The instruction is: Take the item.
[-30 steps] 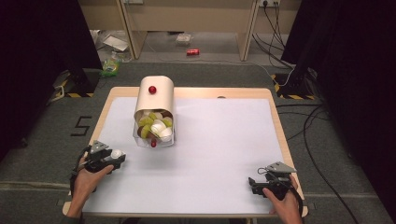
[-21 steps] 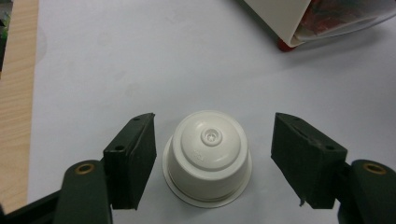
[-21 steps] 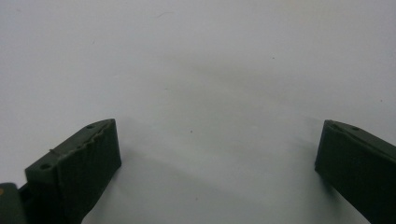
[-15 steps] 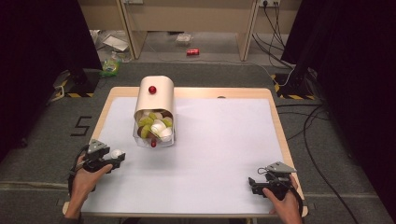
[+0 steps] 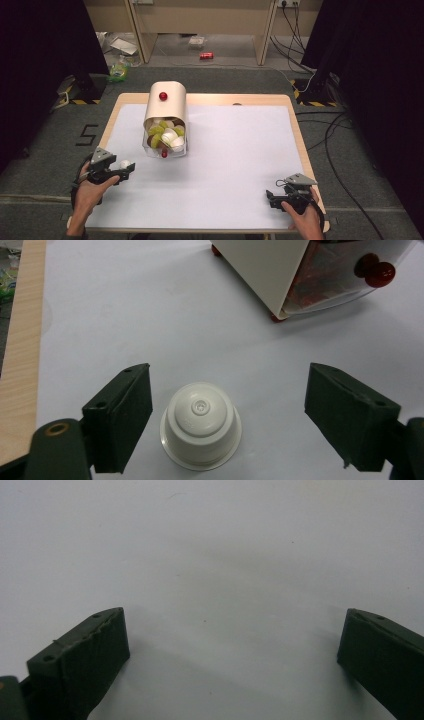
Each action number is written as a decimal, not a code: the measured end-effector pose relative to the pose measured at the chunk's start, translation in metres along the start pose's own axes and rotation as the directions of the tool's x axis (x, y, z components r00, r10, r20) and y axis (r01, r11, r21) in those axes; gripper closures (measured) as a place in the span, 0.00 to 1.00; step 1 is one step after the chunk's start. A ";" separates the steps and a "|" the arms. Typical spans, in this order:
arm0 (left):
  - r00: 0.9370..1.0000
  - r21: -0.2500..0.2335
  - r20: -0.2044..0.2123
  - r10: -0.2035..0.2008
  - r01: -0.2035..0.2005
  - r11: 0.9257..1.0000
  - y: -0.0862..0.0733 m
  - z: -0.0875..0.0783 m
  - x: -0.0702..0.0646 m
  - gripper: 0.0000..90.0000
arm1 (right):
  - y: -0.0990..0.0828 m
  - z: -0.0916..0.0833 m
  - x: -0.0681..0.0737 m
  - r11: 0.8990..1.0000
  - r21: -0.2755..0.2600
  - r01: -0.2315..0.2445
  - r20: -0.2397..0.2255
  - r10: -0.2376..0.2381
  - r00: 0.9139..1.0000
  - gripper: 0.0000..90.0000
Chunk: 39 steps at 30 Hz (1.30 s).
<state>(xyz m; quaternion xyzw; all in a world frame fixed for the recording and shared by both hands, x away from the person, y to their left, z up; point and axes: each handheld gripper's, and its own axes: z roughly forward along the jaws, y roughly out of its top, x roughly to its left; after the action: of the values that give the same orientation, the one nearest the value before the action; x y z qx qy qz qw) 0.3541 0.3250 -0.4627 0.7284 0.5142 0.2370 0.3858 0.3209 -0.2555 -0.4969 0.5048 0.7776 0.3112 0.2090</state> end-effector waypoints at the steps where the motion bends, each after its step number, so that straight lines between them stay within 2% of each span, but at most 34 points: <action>1: 1.000 -0.003 0.000 -0.001 0.001 1.000 0.001 -0.001 -0.001 0.20 | 0.000 0.000 0.000 1.000 0.000 0.000 0.000 0.000 1.000 0.00; 13: 1.000 -0.036 0.020 -0.003 0.004 0.999 0.008 -0.013 -0.004 0.17 | 0.000 0.000 0.000 1.000 -0.001 0.000 0.000 0.000 1.000 0.00; 22: 0.999 -0.054 0.032 0.019 -0.018 0.998 0.015 -0.023 -0.012 0.17 | 0.000 0.000 0.000 1.000 -0.001 0.000 0.000 0.000 1.000 0.01; 32: 0.999 -0.070 0.046 0.019 -0.016 0.997 0.018 -0.026 -0.016 0.17 | 0.000 0.000 0.000 1.000 -0.001 -0.001 -0.001 0.001 1.000 0.01; 39: 0.998 -0.081 0.055 0.033 -0.029 0.996 0.020 -0.030 -0.020 0.17 | 0.000 0.000 0.000 1.000 -0.001 0.000 0.000 0.000 1.000 0.01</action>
<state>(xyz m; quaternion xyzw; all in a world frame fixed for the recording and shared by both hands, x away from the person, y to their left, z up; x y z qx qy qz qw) 0.3357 0.3124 -0.4275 0.7268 0.4817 0.2427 0.4253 0.3210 -0.2556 -0.4970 0.5048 0.7774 0.3115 0.2091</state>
